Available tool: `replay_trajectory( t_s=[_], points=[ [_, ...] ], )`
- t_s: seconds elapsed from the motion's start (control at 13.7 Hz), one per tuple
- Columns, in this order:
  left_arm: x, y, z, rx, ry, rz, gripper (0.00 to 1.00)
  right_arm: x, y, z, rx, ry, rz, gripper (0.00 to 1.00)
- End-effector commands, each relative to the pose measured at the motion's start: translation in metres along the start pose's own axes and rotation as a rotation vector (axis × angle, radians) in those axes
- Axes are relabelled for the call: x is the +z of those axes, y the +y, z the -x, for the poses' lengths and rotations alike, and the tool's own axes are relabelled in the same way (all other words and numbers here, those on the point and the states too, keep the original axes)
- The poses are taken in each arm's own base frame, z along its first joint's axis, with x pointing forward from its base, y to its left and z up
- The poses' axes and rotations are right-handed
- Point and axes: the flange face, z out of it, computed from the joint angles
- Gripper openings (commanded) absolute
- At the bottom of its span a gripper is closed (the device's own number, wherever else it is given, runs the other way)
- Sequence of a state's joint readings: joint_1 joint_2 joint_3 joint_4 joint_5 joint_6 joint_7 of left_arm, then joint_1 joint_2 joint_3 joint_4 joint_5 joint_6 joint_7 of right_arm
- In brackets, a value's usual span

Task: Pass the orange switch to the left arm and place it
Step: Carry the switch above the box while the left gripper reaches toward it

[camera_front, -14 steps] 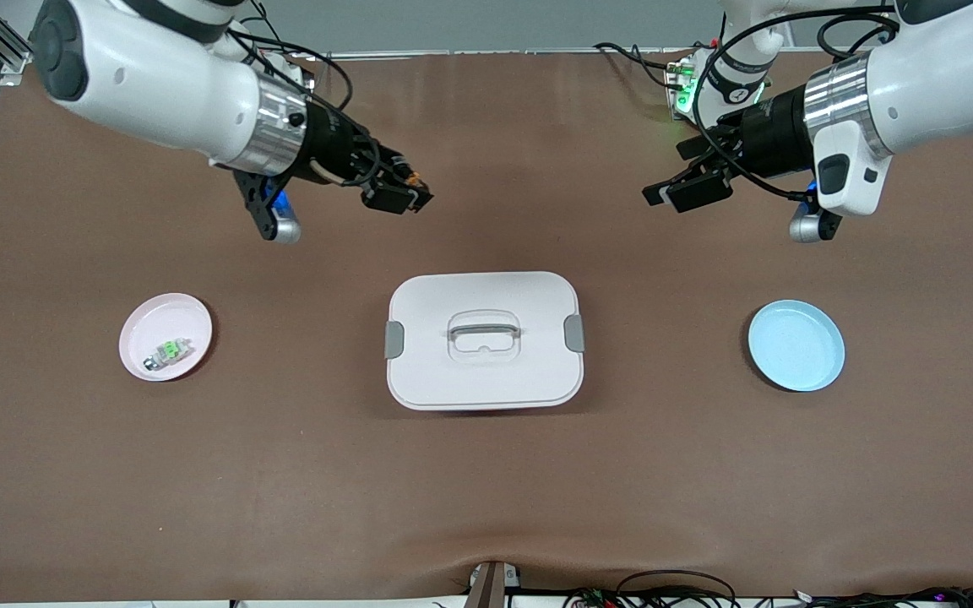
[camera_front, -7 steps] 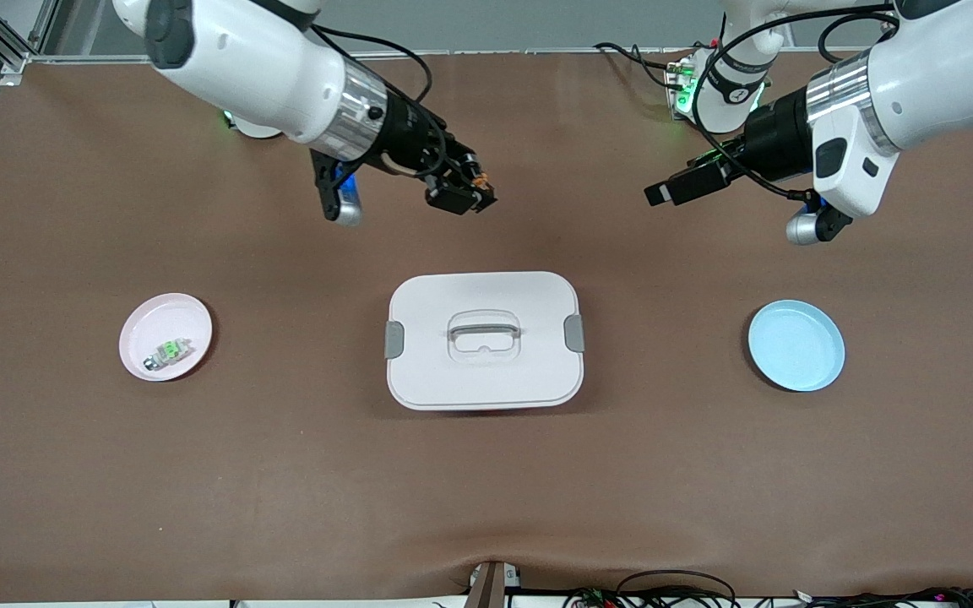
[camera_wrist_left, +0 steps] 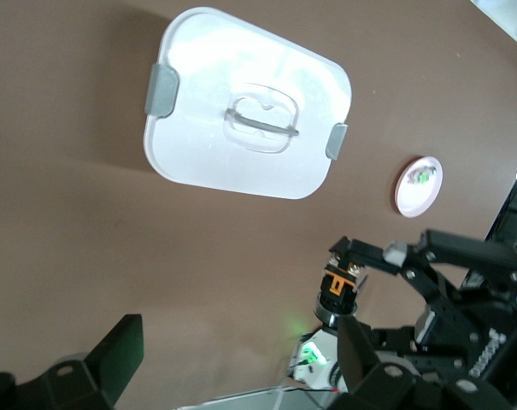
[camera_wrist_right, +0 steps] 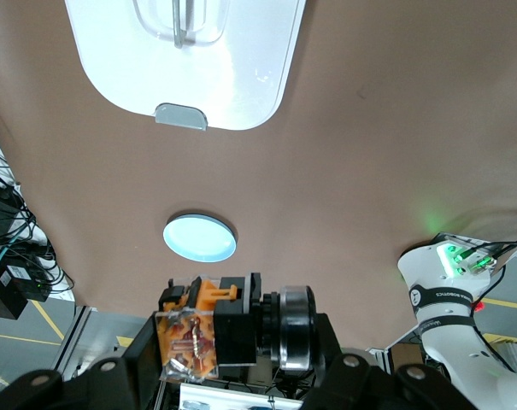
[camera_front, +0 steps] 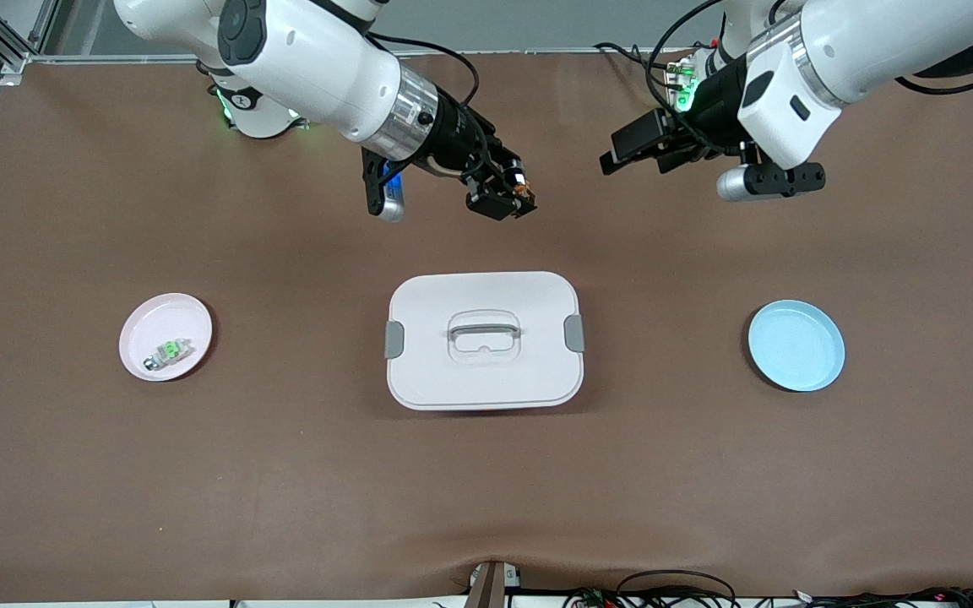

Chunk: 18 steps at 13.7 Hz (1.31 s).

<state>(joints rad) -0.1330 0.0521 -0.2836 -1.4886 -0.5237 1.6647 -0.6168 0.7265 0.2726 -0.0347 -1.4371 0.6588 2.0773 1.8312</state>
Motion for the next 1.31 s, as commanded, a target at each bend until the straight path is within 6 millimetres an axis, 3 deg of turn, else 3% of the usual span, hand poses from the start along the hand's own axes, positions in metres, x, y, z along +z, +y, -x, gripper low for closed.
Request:
replay_trajectory(
  t_s=[0.0, 0.22, 0.36, 0.95, 1.24],
  points=[
    [-0.009, 0.000, 0.008, 0.112, 0.026, -0.007, 1.00, -0.003, -0.002, 0.004, 0.054, -0.023, -0.021, 0.16],
    [-0.011, 0.005, 0.005, 0.192, 0.033, 0.055, 1.00, -0.001, -0.002, 0.004, 0.056, -0.021, -0.019, 0.16],
    [-0.009, 0.005, 0.003, 0.222, 0.031, 0.067, 0.93, -0.001, -0.002, 0.004, 0.056, -0.021, -0.018, 0.16],
    [0.023, -0.001, -0.008, 0.282, 0.023, 0.175, 0.85, -0.001, -0.002, 0.003, 0.054, -0.020, -0.017, 0.16],
    [0.052, 0.002, -0.008, 0.312, 0.054, 0.203, 0.81, -0.001, -0.002, 0.003, 0.054, -0.020, -0.017, 0.16]
  ],
)
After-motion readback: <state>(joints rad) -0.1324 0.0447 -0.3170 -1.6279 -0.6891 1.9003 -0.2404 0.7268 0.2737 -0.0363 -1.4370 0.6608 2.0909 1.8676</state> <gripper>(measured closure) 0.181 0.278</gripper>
